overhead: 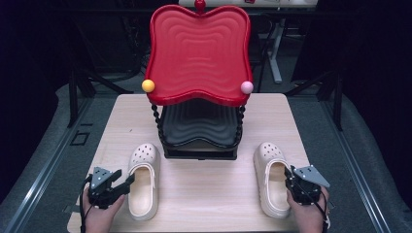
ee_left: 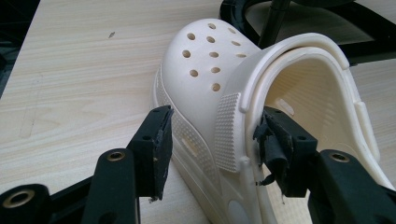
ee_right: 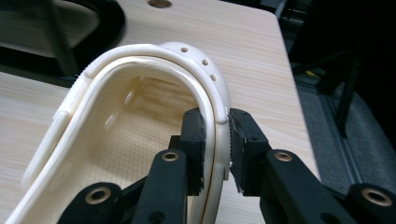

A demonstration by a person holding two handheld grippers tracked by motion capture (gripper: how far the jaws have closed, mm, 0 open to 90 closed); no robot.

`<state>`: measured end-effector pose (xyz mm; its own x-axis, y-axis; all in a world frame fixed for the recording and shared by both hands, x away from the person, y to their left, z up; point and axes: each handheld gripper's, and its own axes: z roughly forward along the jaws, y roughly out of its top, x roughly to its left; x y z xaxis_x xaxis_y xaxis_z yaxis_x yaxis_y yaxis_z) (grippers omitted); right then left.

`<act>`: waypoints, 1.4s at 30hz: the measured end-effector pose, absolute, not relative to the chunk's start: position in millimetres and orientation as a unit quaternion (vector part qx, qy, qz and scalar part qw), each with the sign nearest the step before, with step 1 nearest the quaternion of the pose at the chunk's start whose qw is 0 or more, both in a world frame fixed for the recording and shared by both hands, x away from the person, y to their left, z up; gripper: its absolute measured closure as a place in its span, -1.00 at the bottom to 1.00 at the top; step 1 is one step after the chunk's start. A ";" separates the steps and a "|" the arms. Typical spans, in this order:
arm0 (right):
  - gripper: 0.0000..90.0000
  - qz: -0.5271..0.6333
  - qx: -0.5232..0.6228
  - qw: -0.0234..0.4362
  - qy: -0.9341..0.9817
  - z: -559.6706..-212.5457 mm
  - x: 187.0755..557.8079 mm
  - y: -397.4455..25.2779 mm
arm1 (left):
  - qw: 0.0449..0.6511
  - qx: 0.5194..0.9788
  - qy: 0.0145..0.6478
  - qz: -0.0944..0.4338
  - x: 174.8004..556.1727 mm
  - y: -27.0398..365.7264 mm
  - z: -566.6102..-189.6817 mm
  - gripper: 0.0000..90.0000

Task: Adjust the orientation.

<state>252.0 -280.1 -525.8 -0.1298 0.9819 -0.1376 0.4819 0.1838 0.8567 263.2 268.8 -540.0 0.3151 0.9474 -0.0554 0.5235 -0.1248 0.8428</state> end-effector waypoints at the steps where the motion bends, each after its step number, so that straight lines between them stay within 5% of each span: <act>1: 0.69 0.337 0.540 0.375 0.674 -525.4 250.5 -273.5 | 0.405 0.703 0.523 0.262 263.3 268.7 -540.1 0.03; 20: 0.61 0.336 0.535 0.340 0.697 -528.4 243.4 -230.1 | 0.408 0.714 0.504 0.266 260.3 263.3 -536.9 0.06; 23: 0.47 0.356 0.538 0.324 0.692 -527.5 243.0 -235.6 | 0.408 0.719 0.493 0.271 259.3 259.9 -535.3 0.11; 42: 0.46 0.341 0.486 0.358 0.721 -527.0 250.4 -231.3 | 0.362 0.742 0.467 0.317 272.6 240.4 -533.7 0.41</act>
